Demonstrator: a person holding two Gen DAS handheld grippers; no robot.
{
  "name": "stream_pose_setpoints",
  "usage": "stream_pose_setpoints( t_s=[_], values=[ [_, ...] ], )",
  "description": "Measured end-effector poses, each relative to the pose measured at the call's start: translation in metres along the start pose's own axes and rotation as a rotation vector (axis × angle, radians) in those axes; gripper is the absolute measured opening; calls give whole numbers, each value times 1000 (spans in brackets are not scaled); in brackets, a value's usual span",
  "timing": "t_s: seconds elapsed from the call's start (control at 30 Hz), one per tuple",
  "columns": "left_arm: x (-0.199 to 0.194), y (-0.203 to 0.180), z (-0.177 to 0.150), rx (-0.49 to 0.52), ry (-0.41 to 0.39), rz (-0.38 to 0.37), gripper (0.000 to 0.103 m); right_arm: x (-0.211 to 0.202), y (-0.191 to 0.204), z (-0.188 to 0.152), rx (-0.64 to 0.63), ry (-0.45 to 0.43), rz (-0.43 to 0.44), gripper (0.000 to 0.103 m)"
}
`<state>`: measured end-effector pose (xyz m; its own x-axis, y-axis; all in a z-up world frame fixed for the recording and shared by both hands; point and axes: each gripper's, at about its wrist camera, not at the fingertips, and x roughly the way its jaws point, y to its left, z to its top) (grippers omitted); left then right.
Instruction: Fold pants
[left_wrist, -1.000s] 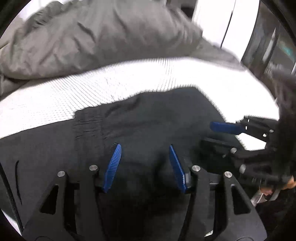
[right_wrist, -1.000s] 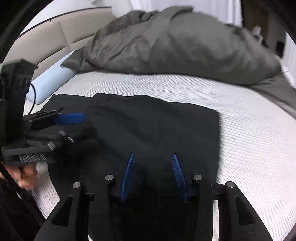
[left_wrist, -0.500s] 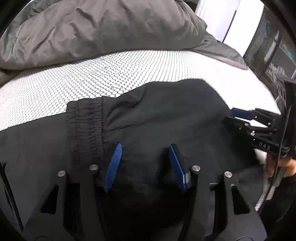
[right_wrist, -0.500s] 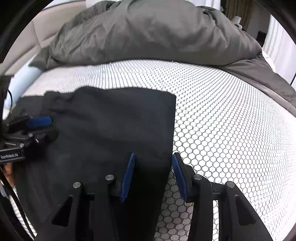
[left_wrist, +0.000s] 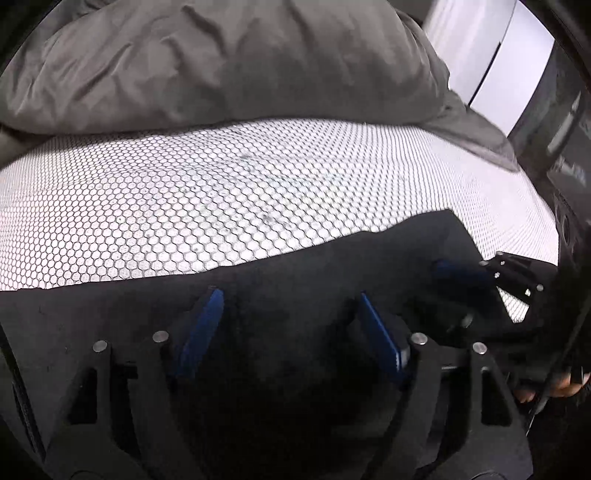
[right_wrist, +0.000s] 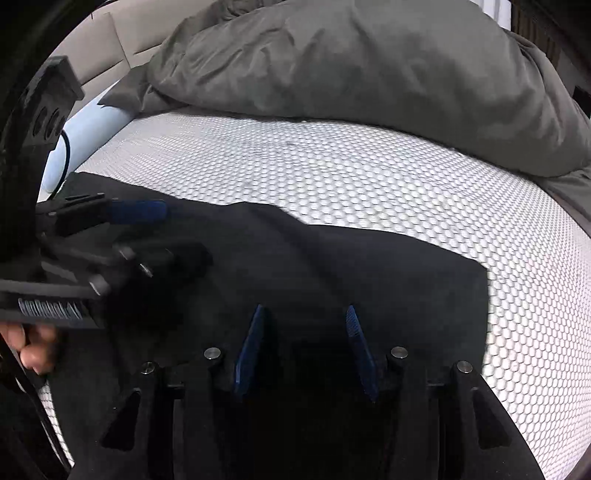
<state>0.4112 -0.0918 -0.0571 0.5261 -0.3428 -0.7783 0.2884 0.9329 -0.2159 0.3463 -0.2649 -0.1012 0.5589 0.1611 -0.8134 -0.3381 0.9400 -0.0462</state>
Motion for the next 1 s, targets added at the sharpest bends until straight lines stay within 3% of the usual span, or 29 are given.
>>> stream_pose_setpoints(
  t_s=[0.1,0.17,0.27,0.33,0.4,0.43,0.47,0.6,0.67,0.77,0.9,1.0],
  values=[
    [-1,6,-4,-3,-13,-23,71,-12,-32,-7,54,-12,-159,47],
    [0,3,-7,19,-20,0,71,-15,-53,-16,119,-18,-208,48],
    [-2,-6,-12,49,-37,48,71,-22,-70,-25,221,-34,-154,48],
    [-17,-7,-15,32,-58,65,72,-34,-64,-28,207,-60,-170,50],
    [-36,-7,-20,0,-80,51,72,-50,-51,-32,194,-101,-156,62],
    [-49,-5,-25,-19,-98,29,74,-59,-44,-37,205,-123,-121,80],
    [-63,-3,-32,-38,-120,6,76,-67,-38,-44,224,-147,-85,90],
    [-115,7,-55,-75,-203,24,89,-84,-1,-56,232,-188,33,92],
    [-141,23,-73,-119,-251,43,103,-90,16,-57,221,-200,74,94],
    [-165,60,-108,-252,-269,72,102,-102,32,-74,229,-243,121,97],
    [-190,114,-147,-458,-279,58,102,-106,40,-95,246,-235,118,97],
    [-200,154,-174,-605,-302,111,102,-117,38,-115,275,-257,114,97]
  ],
)
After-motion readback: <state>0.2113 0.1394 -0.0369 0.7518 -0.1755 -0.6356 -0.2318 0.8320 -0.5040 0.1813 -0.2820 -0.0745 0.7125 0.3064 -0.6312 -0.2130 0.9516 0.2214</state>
